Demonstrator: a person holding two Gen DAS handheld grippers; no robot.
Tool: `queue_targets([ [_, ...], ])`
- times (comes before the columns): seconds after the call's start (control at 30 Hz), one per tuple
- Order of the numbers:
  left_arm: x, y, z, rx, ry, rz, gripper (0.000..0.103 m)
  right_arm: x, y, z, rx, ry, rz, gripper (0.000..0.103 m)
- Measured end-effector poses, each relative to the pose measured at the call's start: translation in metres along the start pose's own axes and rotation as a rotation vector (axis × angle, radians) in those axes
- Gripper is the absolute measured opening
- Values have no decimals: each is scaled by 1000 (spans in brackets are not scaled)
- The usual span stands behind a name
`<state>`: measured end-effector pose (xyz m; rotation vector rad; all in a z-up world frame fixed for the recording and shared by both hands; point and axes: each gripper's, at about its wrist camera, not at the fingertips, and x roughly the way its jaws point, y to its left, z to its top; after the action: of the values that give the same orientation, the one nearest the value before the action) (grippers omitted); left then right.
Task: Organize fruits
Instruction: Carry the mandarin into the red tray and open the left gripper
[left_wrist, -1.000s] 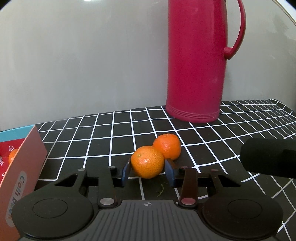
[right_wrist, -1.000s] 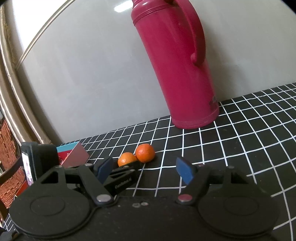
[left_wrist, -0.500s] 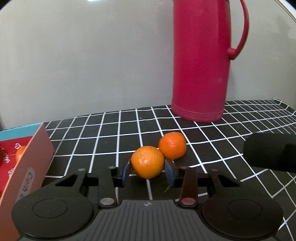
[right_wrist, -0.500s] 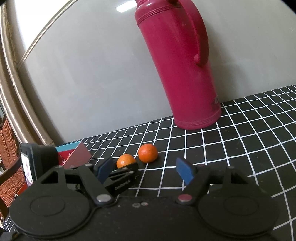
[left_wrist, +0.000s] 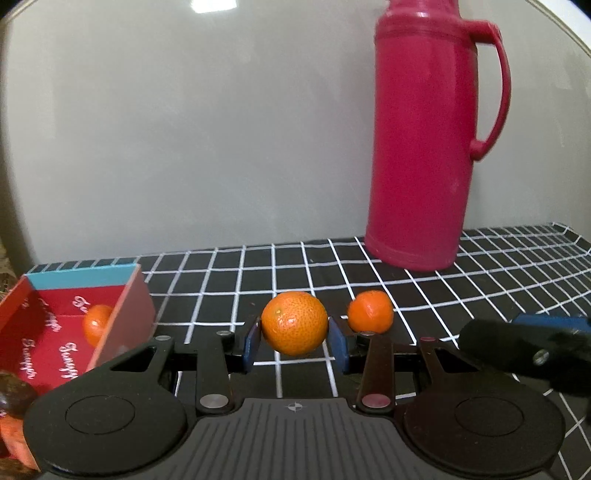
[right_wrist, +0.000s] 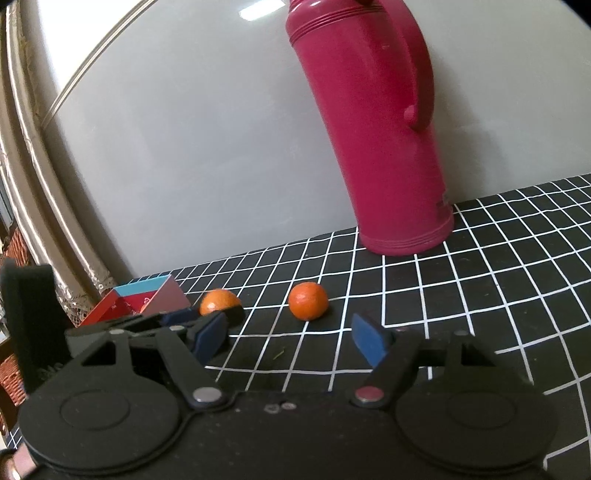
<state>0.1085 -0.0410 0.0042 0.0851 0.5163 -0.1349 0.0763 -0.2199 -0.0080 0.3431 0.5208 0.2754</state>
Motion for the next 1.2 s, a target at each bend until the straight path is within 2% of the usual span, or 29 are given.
queue_targets([
  [0.37,-39,38,7,-52,-51,45,40,9,16,-2,-23,13,23,75],
  [0.67,-61,87,3,-104,-77,147,40,17,35,-5,-48,27,49,75],
  [0.97,-53,139,-7,-181,-33,252,40,30,56,-9,-73,42,85,75],
  [1.2,-37,165,-20,-234,40,279,40,44,75,-12,-91,58,117,75],
])
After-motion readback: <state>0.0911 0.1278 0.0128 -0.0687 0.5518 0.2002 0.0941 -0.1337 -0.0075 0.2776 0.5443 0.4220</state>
